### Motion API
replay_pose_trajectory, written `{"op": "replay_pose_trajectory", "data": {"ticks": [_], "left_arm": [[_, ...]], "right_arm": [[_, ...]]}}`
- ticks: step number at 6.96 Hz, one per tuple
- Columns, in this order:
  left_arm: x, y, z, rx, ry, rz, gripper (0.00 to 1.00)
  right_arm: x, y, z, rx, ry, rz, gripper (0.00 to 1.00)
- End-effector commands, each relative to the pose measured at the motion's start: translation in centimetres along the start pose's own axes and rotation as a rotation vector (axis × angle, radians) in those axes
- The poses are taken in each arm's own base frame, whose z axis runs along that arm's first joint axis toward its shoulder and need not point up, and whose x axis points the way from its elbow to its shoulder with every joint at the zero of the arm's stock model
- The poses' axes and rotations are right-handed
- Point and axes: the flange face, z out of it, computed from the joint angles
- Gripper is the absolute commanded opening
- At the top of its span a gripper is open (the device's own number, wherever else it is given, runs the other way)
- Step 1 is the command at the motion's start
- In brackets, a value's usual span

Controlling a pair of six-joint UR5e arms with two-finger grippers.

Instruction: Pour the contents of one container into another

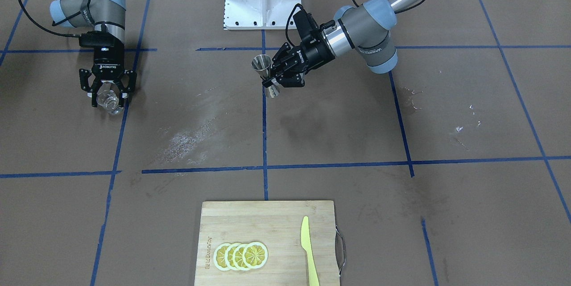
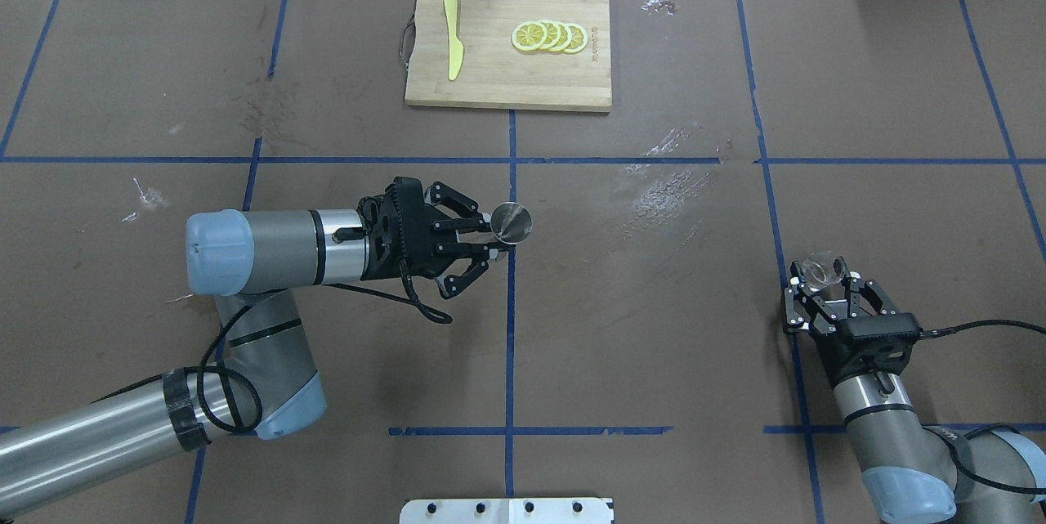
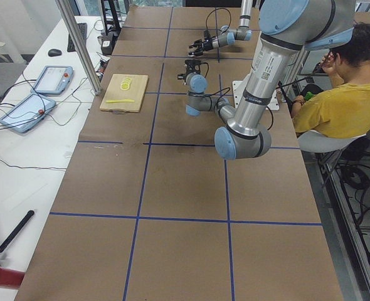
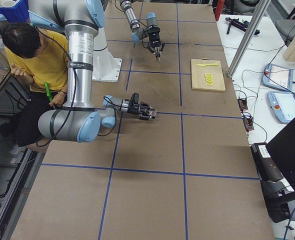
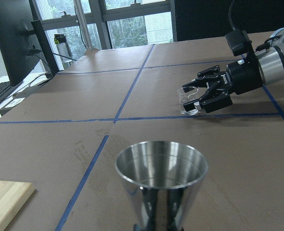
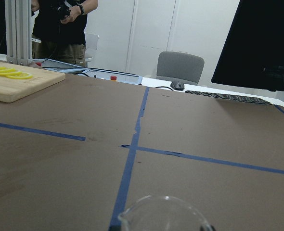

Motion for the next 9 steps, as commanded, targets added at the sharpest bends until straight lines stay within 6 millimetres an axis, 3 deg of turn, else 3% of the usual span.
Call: {"op": "replay_pose_trajectory", "data": {"ticks": [1,2,4,6,8,9], "left_arm": [[0.0,0.0,0.0,0.0,0.0,0.0,0.0],[0.0,0.0,0.0,0.0,0.001,0.0,0.0],[0.0,0.0,0.0,0.002,0.0,0.0,0.0],[0.0,-0.1,-0.1,0.009,0.002,0.0,0.0],[0.1,-0.1,-0.2,0.009,0.002,0.0,0.0],[0.1,0.1,-0.2,0.006,0.002,0.001,0.0]], "right_arm": [[0.0,0.0,0.0,-0.002,-0.001,-0.001,0.11],[-0.1,0.0,0.0,-0.004,-0.003,0.0,0.01],[-0.3,-0.3,-0.1,0.002,-0.002,-0.026,0.0],[-1.7,-2.8,-1.1,-0.105,-0.073,-0.088,0.0],[-1.4,-4.7,0.3,-0.069,-0.043,-0.111,0.0],[-1.9,-6.8,0.8,-0.048,-0.042,-0.141,0.0]]}}
